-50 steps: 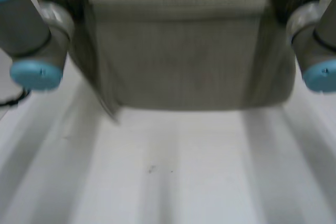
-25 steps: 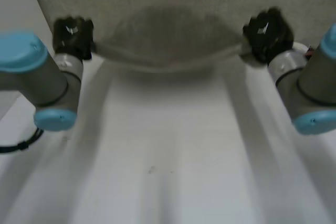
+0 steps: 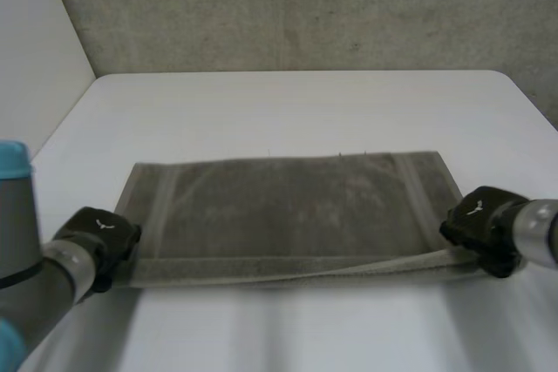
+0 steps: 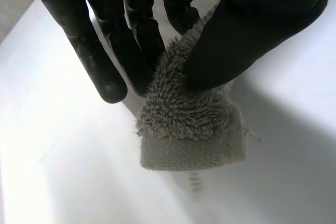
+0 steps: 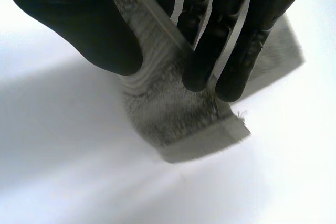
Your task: Fold the laundry
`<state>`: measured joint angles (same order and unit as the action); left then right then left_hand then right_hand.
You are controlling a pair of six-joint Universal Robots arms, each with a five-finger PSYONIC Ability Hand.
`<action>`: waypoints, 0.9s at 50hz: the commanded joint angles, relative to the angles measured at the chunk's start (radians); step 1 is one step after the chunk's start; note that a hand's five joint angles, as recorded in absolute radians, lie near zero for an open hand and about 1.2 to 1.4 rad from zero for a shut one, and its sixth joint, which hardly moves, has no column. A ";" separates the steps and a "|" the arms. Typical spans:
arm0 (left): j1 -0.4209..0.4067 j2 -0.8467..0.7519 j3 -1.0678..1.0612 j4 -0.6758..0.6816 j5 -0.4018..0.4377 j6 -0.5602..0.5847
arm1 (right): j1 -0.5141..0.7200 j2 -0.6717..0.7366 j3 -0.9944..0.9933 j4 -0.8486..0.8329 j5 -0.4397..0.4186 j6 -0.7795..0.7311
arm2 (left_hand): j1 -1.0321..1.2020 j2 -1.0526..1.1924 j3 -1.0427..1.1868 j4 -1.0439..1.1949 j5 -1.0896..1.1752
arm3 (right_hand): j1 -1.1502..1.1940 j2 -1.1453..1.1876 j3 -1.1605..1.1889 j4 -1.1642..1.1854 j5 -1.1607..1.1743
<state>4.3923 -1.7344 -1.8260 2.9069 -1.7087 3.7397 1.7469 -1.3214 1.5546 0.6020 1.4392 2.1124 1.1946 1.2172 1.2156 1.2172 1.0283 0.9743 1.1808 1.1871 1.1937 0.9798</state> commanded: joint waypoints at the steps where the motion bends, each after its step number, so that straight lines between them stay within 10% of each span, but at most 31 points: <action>1: -0.005 0.001 0.074 0.070 0.027 0.000 | -0.012 -0.006 -0.037 -0.174 -0.005 -0.022 | 0.202 0.179 0.181 0.179 0.193 | 0.422 0.215 0.209 0.203 0.242; 19: -0.008 -0.470 0.436 0.439 0.021 -0.038 | 0.125 0.435 -0.241 -0.729 0.095 0.073 | 0.202 0.179 0.181 0.179 0.193 | 0.422 0.215 0.209 0.203 0.242; 32: -0.011 -0.666 0.597 0.489 -0.020 -0.040 | 0.146 0.591 -0.384 -0.797 0.159 0.078 | 0.202 0.179 0.181 0.179 0.193 | 0.406 0.199 0.193 0.186 0.226; 33: -0.011 -0.666 0.597 0.489 -0.020 -0.040 | 0.148 0.599 -0.389 -0.800 0.165 0.077 | 0.202 0.179 0.181 0.179 0.193 | -0.272 -0.478 -0.485 -0.491 -0.452; 34: -0.011 -0.669 0.597 0.491 -0.022 -0.041 | 0.148 0.599 -0.389 -0.800 0.165 0.077 | -0.089 -0.111 -0.110 -0.111 -0.097 | -0.279 -0.485 -0.491 -0.498 -0.459; 35: -0.011 -0.671 0.597 0.491 -0.026 -0.041 | 0.149 0.599 -0.390 -0.803 0.173 0.077 | -0.798 -0.820 -0.819 -0.820 -0.806 | -0.800 -1.006 -1.013 -1.019 -0.980; 45: -0.013 -0.516 0.559 0.483 -0.023 -0.052 | 0.135 0.367 -0.349 -0.794 0.193 0.311 | -1.020 -1.043 -1.041 -1.043 -1.028 | -0.800 -1.006 -1.013 -1.019 -0.980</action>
<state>4.3801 -2.3679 -1.2326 3.3945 -1.7349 3.6931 1.8932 -0.8001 1.1706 -0.1994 1.6333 2.2617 0.2519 0.2491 0.2523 0.2516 0.0957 0.2132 0.2311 0.2136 0.2352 0.0629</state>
